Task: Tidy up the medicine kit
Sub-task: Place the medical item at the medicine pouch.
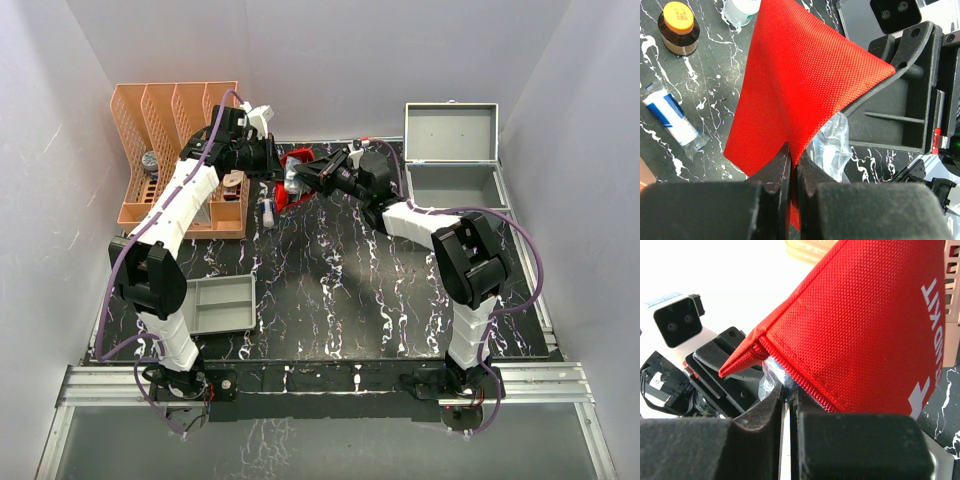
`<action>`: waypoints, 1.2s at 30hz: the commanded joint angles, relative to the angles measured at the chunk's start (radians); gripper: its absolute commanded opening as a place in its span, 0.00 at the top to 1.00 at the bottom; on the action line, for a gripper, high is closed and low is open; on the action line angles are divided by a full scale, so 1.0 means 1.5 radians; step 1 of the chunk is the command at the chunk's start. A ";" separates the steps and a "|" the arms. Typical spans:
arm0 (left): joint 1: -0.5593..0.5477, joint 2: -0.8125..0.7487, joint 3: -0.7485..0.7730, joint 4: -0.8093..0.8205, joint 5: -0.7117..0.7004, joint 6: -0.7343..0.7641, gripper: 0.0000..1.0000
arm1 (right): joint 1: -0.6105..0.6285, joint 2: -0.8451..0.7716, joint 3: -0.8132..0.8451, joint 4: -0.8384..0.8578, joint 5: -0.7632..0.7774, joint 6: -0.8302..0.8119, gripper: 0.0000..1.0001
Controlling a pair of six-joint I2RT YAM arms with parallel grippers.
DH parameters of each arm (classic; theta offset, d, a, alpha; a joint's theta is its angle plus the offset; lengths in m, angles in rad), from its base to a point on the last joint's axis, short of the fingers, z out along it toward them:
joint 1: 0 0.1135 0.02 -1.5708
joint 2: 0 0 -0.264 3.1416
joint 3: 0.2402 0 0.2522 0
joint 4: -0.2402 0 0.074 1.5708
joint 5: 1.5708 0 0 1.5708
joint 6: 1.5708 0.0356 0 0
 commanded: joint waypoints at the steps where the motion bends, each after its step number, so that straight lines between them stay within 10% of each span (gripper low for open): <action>1: -0.004 -0.047 0.010 0.011 0.057 -0.010 1.00 | -0.005 -0.003 0.045 -0.062 0.025 -0.048 1.00; 21: -0.005 -0.065 -0.014 0.037 0.146 -0.030 1.00 | -0.013 0.034 0.215 -0.381 0.049 -0.201 1.00; 28: -0.005 -0.061 -0.011 0.036 0.138 -0.028 1.00 | -0.013 0.027 0.353 -0.639 0.116 -0.363 0.70; 36: -0.005 -0.054 -0.008 0.035 0.129 -0.026 1.00 | -0.014 -0.020 0.377 -0.764 0.165 -0.428 0.66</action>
